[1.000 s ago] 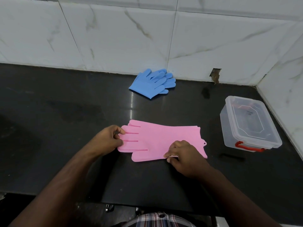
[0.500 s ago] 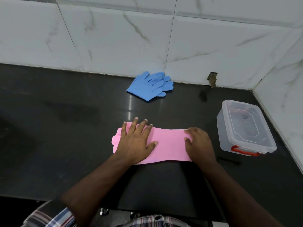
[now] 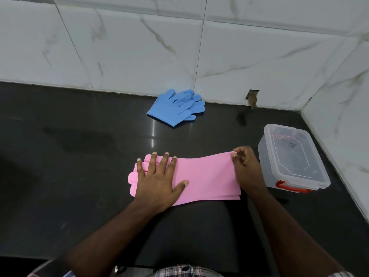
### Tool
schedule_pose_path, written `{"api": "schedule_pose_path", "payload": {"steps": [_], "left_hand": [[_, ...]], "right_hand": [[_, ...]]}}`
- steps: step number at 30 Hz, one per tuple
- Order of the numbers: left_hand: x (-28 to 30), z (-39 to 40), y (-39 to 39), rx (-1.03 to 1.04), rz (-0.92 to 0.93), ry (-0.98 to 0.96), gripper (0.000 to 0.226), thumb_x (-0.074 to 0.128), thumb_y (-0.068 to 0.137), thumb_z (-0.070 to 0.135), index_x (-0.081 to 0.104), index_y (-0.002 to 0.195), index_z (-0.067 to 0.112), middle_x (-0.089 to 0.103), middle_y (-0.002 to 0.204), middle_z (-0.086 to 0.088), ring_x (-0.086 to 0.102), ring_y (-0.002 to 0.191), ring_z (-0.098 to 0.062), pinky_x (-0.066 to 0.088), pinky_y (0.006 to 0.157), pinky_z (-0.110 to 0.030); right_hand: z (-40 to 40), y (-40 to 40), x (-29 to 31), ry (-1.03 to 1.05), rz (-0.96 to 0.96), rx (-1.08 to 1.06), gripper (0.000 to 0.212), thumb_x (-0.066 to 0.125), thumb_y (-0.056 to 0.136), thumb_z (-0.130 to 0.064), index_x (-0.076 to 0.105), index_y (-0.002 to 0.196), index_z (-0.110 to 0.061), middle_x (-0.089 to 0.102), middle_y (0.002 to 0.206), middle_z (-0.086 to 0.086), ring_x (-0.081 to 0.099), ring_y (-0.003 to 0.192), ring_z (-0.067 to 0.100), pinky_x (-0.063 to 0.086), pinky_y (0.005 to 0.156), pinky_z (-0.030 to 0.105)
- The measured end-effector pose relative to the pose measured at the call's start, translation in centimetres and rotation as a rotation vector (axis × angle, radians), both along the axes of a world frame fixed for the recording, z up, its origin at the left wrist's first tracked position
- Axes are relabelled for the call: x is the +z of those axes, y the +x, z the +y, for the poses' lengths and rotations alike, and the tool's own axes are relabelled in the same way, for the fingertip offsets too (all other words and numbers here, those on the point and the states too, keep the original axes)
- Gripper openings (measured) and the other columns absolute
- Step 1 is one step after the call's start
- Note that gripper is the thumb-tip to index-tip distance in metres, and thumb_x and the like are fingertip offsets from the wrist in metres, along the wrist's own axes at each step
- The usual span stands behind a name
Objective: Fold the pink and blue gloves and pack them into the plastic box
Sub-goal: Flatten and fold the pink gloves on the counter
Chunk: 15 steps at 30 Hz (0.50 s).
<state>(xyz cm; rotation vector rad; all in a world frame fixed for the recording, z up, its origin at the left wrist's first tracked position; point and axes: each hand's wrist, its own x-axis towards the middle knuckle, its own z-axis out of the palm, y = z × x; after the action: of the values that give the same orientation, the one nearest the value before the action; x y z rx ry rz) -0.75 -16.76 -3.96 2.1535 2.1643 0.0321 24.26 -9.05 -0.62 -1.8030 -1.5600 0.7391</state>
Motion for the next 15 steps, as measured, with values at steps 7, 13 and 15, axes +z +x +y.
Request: {"api": "schedule_pose_path", "payload": {"steps": [7, 13, 15], "left_hand": [[0.7, -0.1, 0.0, 0.090, -0.039, -0.011, 0.077, 0.016, 0.095, 0.070, 0.012, 0.159, 0.028, 0.008, 0.169, -0.002, 0.003, 0.155, -0.033, 0.002, 0.119, -0.065], [2.5, 2.2, -4.3, 0.306, -0.219, 0.041, 0.050, 0.044, 0.099, 0.040, 0.044, 0.147, 0.025, 0.049, 0.148, -0.002, 0.041, 0.135, -0.031, 0.036, 0.109, -0.051], [2.3, 3.0, -5.8, 0.337, -0.336, 0.022, 0.034, 0.048, 0.097, 0.035, 0.062, 0.127, 0.026, 0.063, 0.126, -0.003, 0.054, 0.117, -0.030, 0.047, 0.097, -0.047]], "right_hand": [[0.6, -0.5, -1.7, -0.071, -0.317, 0.028, 0.027, 0.059, 0.097, -0.025, 0.060, 0.122, -0.015, 0.062, 0.122, 0.006, 0.061, 0.107, 0.022, 0.046, 0.088, 0.031], [0.5, 0.2, -2.0, -0.059, -0.419, 0.060, 0.035, 0.054, 0.099, -0.029, 0.060, 0.132, -0.016, 0.057, 0.135, 0.008, 0.057, 0.119, 0.024, 0.045, 0.103, 0.040], [0.7, 0.2, -2.0, -0.059, -0.437, 0.081, 0.036, 0.053, 0.099, -0.030, 0.060, 0.132, -0.017, 0.056, 0.137, 0.008, 0.057, 0.120, 0.025, 0.045, 0.102, 0.040]]}}
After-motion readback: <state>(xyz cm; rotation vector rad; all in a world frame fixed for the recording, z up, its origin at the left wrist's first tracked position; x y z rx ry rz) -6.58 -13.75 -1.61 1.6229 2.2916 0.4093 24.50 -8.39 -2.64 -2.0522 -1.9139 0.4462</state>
